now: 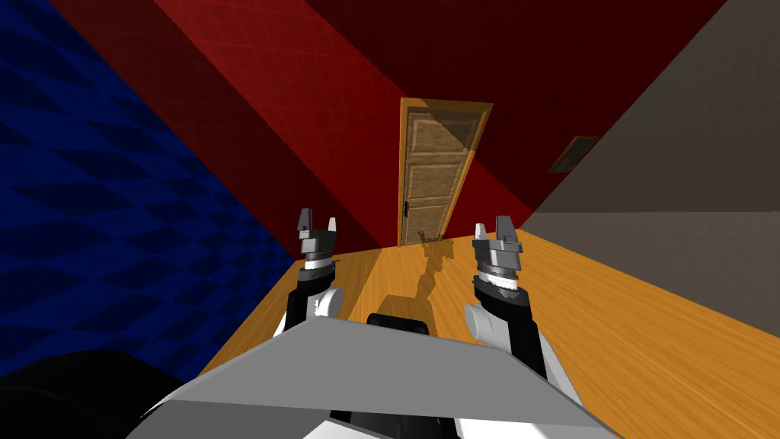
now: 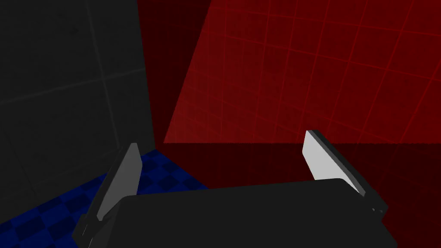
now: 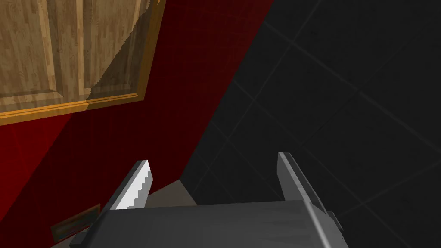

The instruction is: Pull the door open

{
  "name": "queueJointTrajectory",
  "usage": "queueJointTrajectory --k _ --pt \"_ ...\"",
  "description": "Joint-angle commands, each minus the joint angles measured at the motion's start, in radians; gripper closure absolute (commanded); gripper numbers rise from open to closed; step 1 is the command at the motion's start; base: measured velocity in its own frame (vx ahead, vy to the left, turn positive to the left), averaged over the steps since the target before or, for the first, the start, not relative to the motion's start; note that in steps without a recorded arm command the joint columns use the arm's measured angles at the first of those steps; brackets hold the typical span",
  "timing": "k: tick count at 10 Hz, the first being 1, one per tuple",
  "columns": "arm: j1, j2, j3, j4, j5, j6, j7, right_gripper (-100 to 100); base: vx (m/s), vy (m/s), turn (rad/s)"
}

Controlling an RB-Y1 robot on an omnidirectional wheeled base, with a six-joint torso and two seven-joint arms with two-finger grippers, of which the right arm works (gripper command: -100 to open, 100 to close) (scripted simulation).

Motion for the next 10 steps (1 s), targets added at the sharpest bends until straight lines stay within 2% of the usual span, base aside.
queueJointTrajectory --k 1,10 --pt "-0.011 -0.019 0.02 0.032 -0.021 -0.011 -0.034 -100 0.158 0.003 0.013" --pt "-0.069 -0.1 0.117 0.19 -0.129 -0.065 -0.204 -100 0.109 0.019 0.01"
